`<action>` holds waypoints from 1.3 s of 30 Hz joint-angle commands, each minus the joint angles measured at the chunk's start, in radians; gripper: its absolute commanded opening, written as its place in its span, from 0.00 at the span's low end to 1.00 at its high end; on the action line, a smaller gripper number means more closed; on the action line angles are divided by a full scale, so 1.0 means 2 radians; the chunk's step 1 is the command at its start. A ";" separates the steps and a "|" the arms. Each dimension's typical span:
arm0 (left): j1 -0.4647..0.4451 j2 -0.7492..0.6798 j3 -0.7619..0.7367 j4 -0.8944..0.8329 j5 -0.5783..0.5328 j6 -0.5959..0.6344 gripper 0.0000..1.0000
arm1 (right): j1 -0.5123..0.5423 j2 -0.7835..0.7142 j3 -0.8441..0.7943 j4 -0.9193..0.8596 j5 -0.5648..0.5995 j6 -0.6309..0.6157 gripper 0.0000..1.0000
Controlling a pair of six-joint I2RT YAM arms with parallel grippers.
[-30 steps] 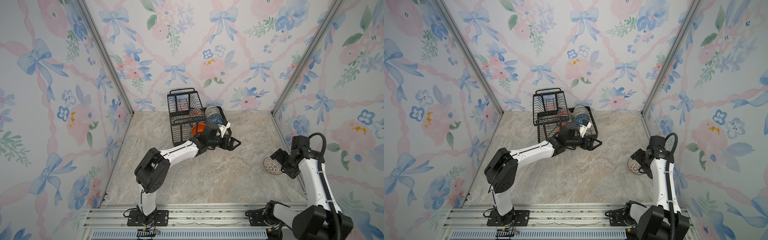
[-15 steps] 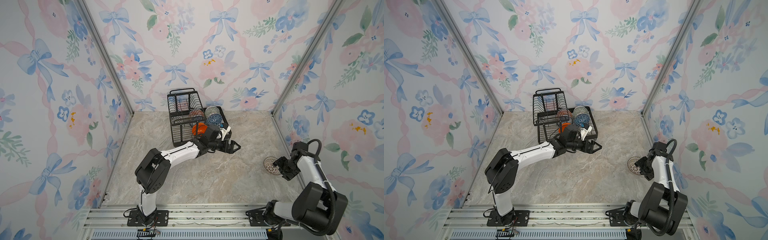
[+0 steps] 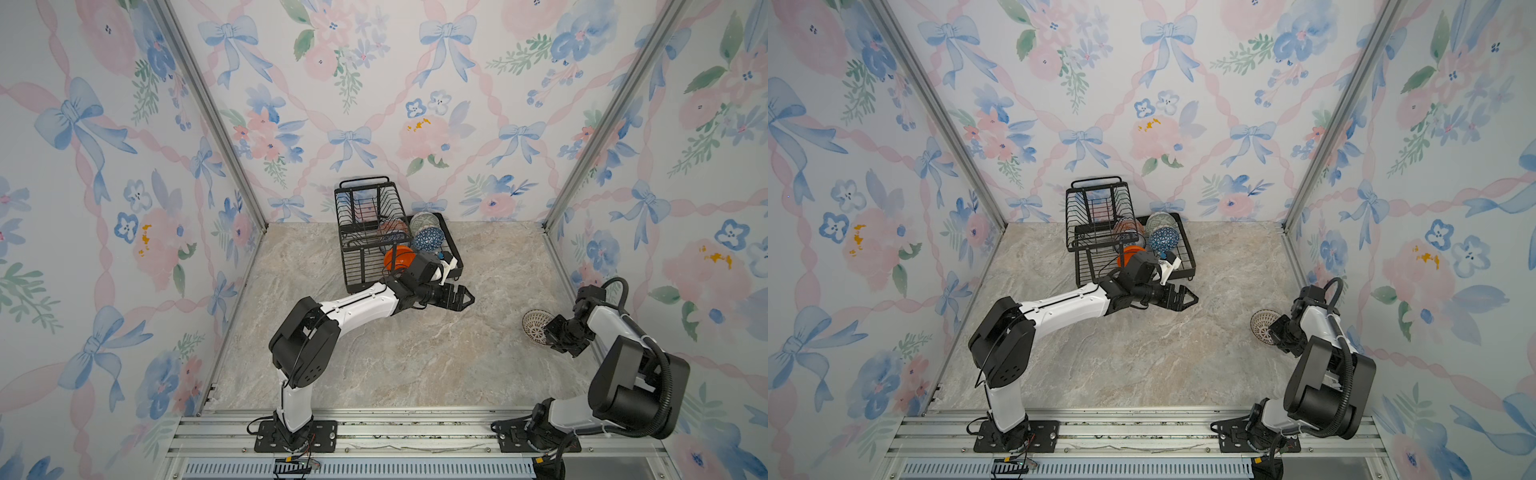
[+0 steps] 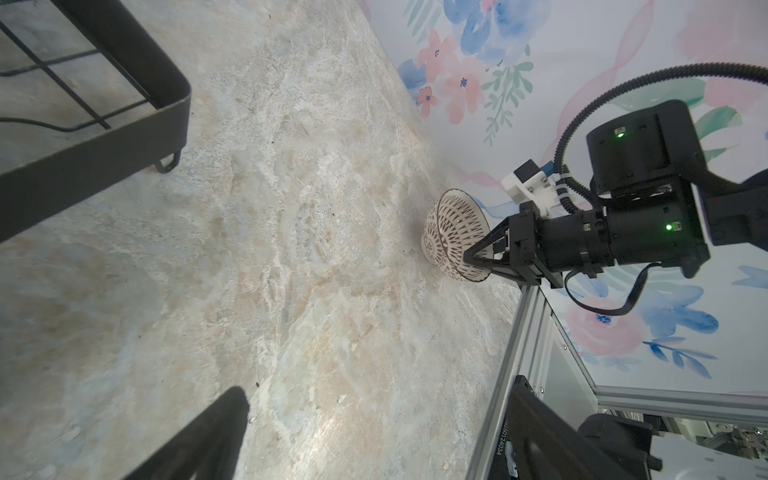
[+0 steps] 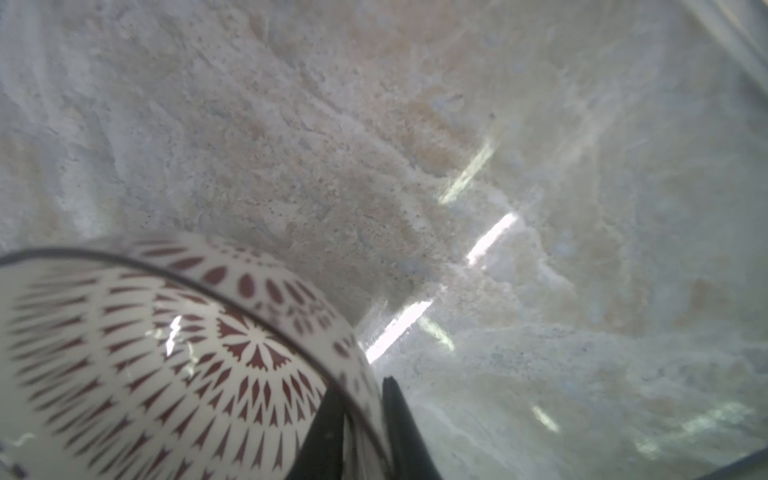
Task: Load the bowls into the dish rack
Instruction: 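Lower the right gripper onto the white maroon-patterned bowl rim and grip it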
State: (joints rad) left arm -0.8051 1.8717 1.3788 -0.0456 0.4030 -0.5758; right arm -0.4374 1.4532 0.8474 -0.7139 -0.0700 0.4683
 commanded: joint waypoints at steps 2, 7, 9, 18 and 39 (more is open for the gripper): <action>0.008 -0.028 0.001 -0.021 -0.021 0.014 0.98 | 0.051 0.009 0.020 -0.005 0.018 -0.014 0.05; 0.018 -0.047 -0.020 -0.021 -0.041 0.007 0.98 | 0.139 0.001 0.042 -0.014 0.030 -0.015 0.00; 0.024 -0.054 -0.030 -0.020 -0.048 0.002 0.98 | 0.188 -0.001 0.050 -0.014 0.030 -0.013 0.00; 0.042 -0.083 -0.064 -0.021 -0.066 -0.015 0.98 | 0.317 0.044 0.080 0.035 0.007 0.027 0.00; 0.075 -0.130 -0.113 -0.021 -0.061 -0.007 0.98 | 0.339 0.122 0.147 0.016 0.011 0.016 0.26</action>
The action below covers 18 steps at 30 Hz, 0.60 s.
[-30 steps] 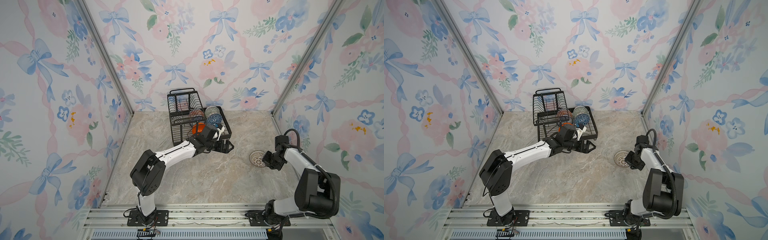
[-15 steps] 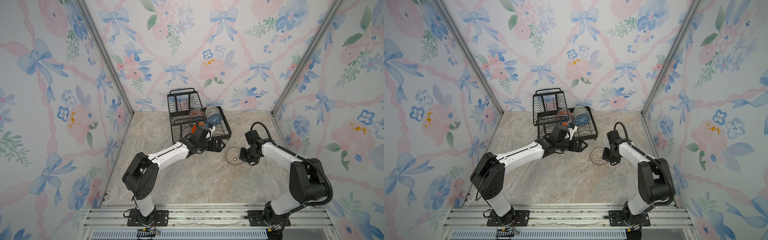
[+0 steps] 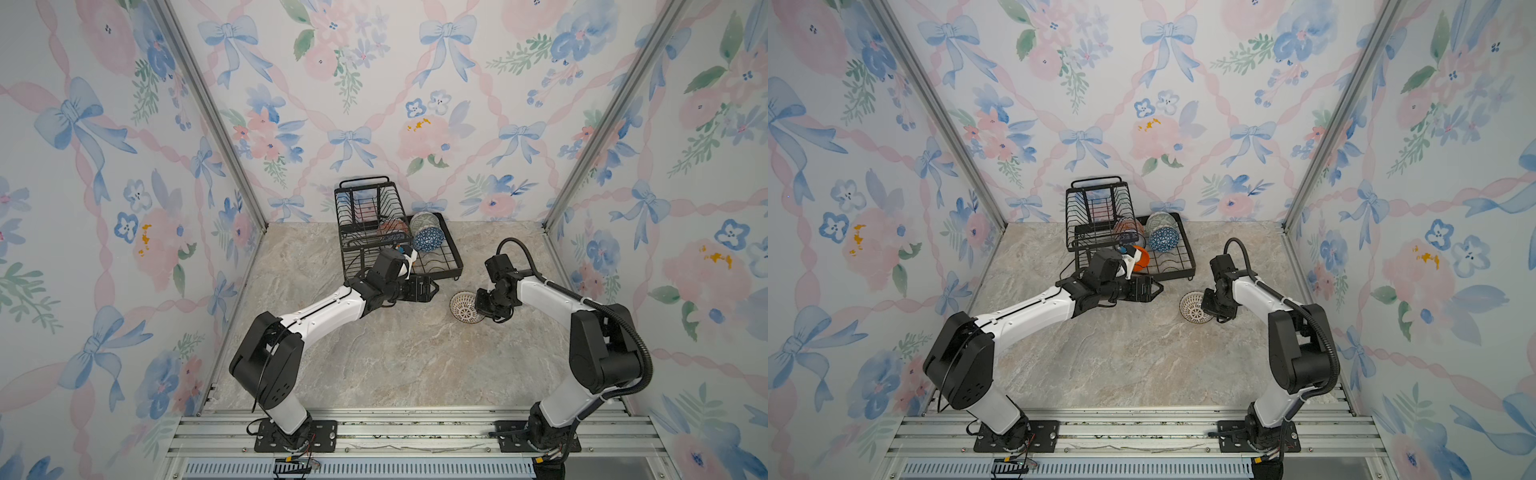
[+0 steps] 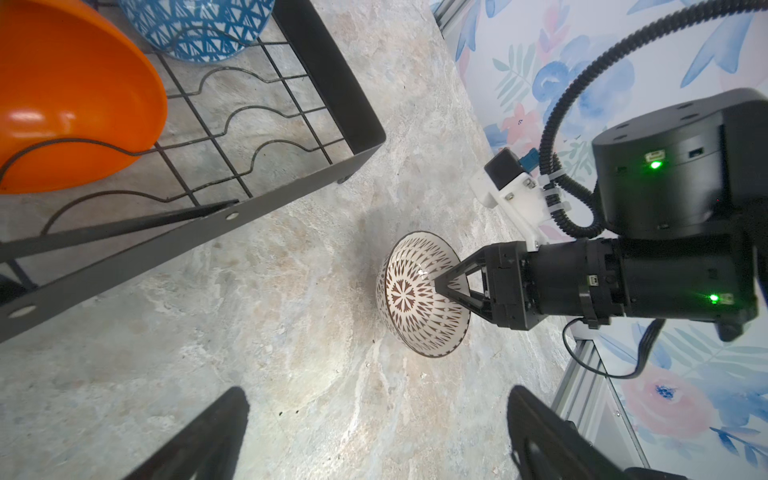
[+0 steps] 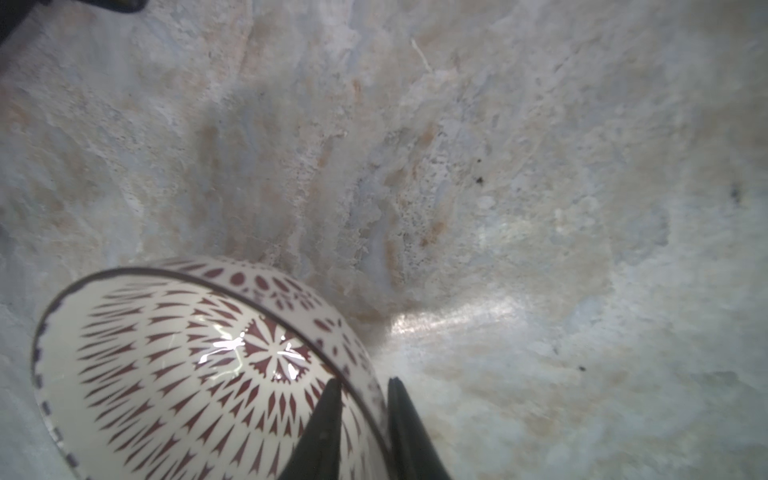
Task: Load the bowls into the dish rack
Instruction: 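Lower the right gripper onto the white maroon-patterned bowl rim and grip it, then lift the white maroon-patterned bowl and carry it toward the rack with the right gripper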
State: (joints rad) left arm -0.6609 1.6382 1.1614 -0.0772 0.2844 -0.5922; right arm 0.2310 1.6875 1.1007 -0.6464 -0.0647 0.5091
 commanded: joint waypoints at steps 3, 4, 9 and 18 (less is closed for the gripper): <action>0.004 -0.009 -0.001 -0.005 0.004 0.007 0.98 | 0.005 -0.002 0.026 -0.029 0.017 -0.006 0.31; 0.003 -0.008 -0.001 -0.005 0.006 0.007 0.98 | 0.004 -0.006 0.028 -0.033 0.020 -0.005 0.32; 0.004 -0.002 0.003 -0.005 0.012 0.010 0.98 | 0.001 -0.032 0.044 -0.068 0.045 0.010 0.47; 0.003 0.003 0.006 -0.005 0.023 0.011 0.98 | 0.006 -0.033 0.119 -0.128 0.053 0.116 0.54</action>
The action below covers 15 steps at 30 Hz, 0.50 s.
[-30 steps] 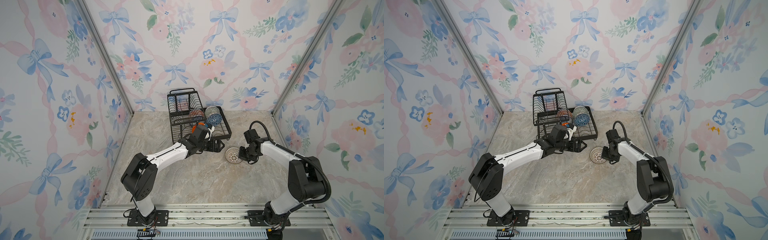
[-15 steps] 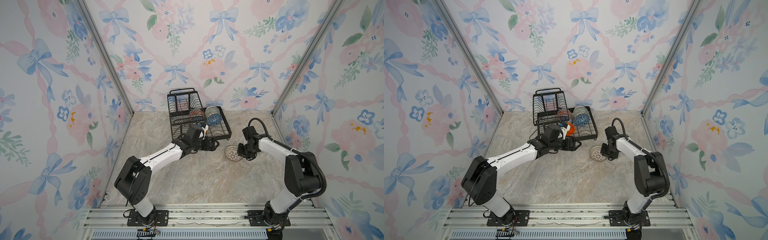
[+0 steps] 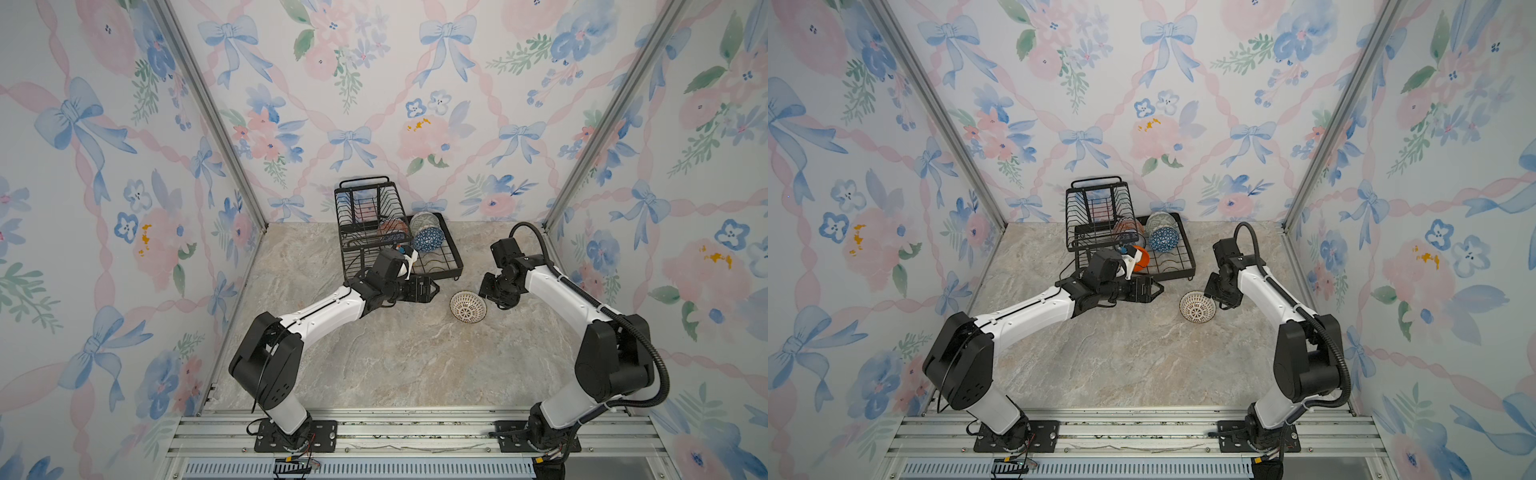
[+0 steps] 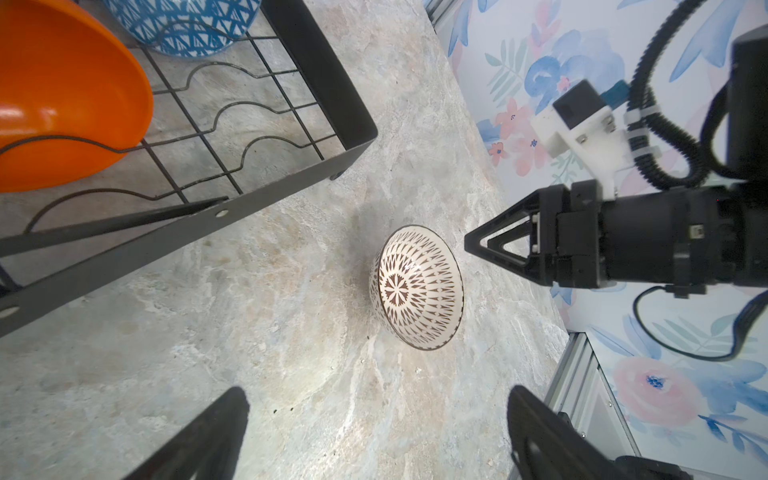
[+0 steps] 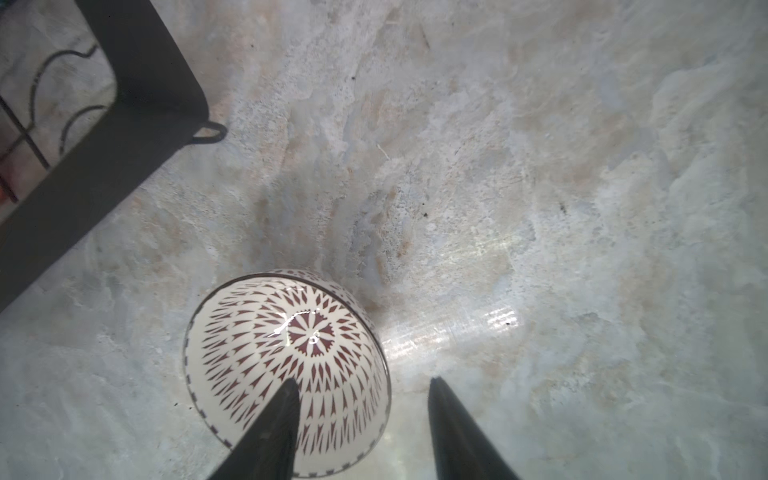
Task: Load the bowls into the dish rack
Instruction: 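Lift the white maroon-patterned bowl and carry it toward the rack with the right gripper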
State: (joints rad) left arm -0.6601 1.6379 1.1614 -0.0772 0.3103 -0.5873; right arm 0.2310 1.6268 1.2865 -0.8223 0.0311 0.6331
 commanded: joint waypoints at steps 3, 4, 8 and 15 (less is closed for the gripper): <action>0.003 -0.001 0.002 -0.005 0.007 0.003 0.98 | 0.010 0.012 0.042 -0.049 -0.009 0.106 0.57; 0.003 -0.002 0.001 -0.005 0.006 0.001 0.98 | 0.012 0.011 0.042 -0.049 -0.016 0.127 0.57; 0.000 -0.007 -0.004 -0.005 0.002 -0.005 0.98 | 0.028 0.036 0.036 -0.018 -0.040 0.207 0.57; -0.001 -0.018 -0.017 -0.004 -0.014 -0.015 0.98 | 0.055 0.083 0.068 0.004 -0.055 0.267 0.61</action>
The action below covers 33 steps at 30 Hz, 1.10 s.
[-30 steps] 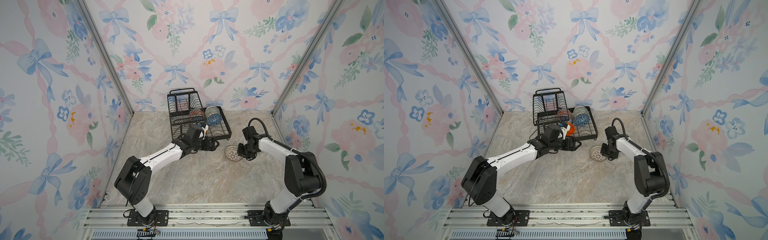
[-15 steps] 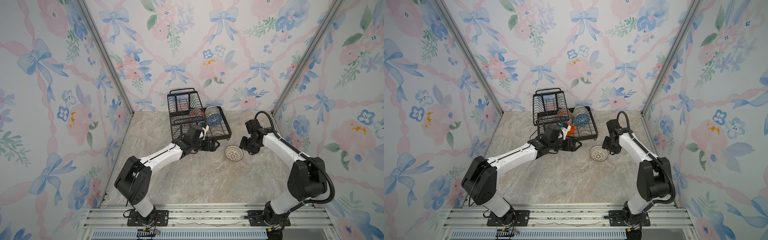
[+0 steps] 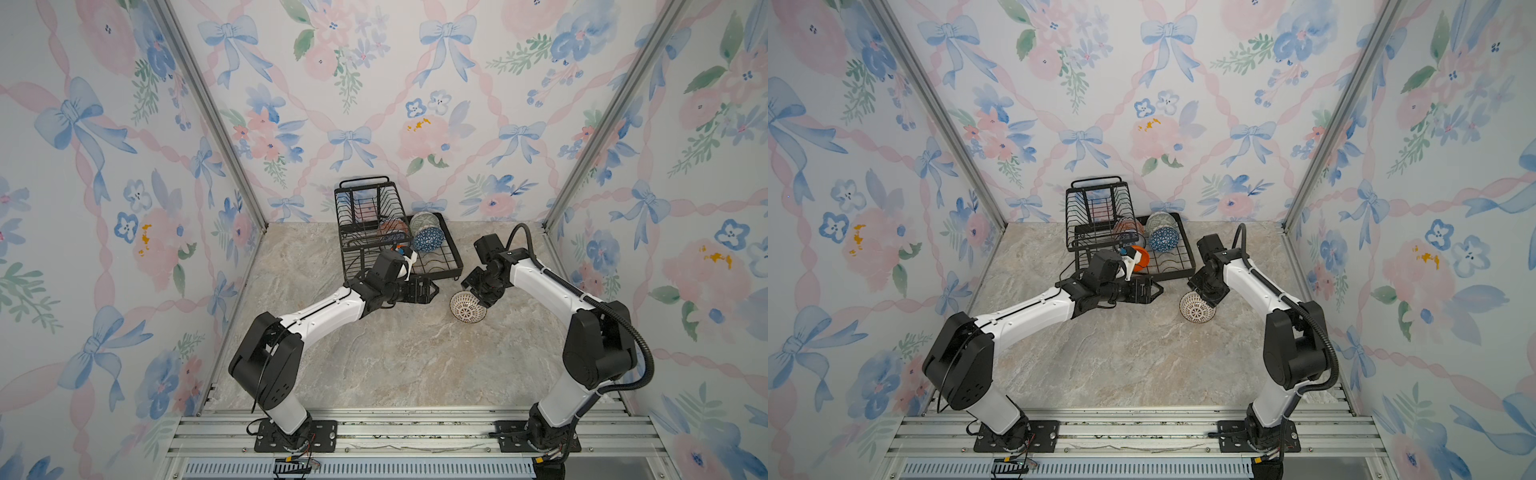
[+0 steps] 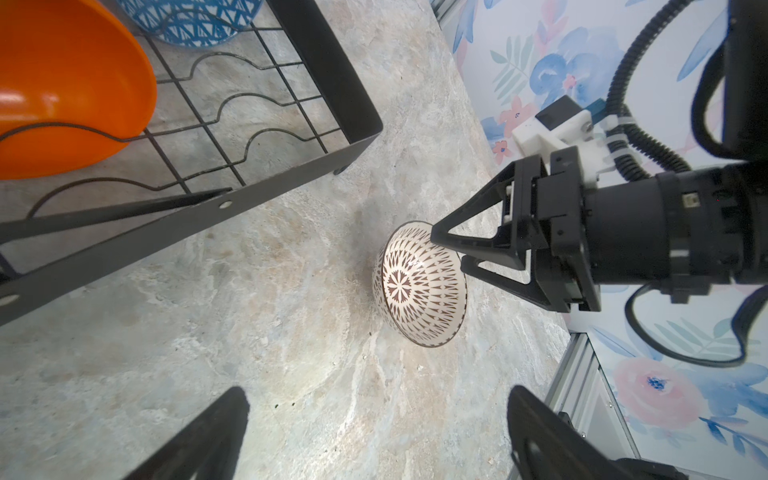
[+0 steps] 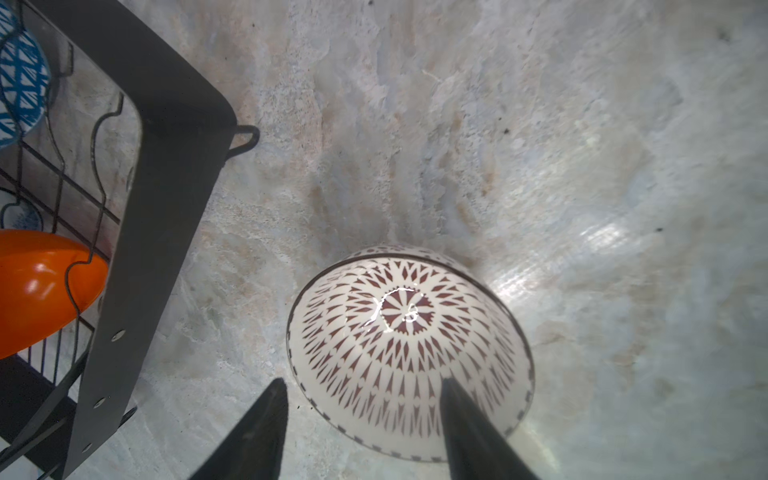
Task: Load the bowls into the dish rack
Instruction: 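Lift the white maroon-patterned bowl and carry it toward the rack with the right gripper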
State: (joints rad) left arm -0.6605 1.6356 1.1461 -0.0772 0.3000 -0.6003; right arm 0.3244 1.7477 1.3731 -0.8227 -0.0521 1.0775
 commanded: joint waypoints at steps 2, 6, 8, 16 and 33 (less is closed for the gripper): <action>-0.002 -0.018 -0.008 -0.004 -0.010 -0.010 0.98 | 0.008 0.037 0.032 0.004 -0.017 0.051 0.61; -0.003 -0.021 -0.010 -0.004 -0.018 -0.011 0.98 | 0.003 0.060 0.034 0.015 -0.026 0.063 0.62; -0.003 -0.024 -0.011 -0.004 -0.022 -0.010 0.98 | -0.002 0.071 0.033 0.015 -0.028 0.066 0.62; -0.003 -0.021 -0.006 -0.005 -0.024 -0.003 0.98 | -0.022 0.087 0.030 0.025 -0.033 0.061 0.60; -0.001 -0.025 -0.008 -0.005 -0.022 0.003 0.98 | -0.017 0.108 0.034 0.034 -0.044 0.048 0.24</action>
State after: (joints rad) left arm -0.6605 1.6154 1.1416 -0.0772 0.2653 -0.6109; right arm 0.2817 1.9549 1.4418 -0.7559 -0.1474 1.1782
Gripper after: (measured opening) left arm 0.979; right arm 0.265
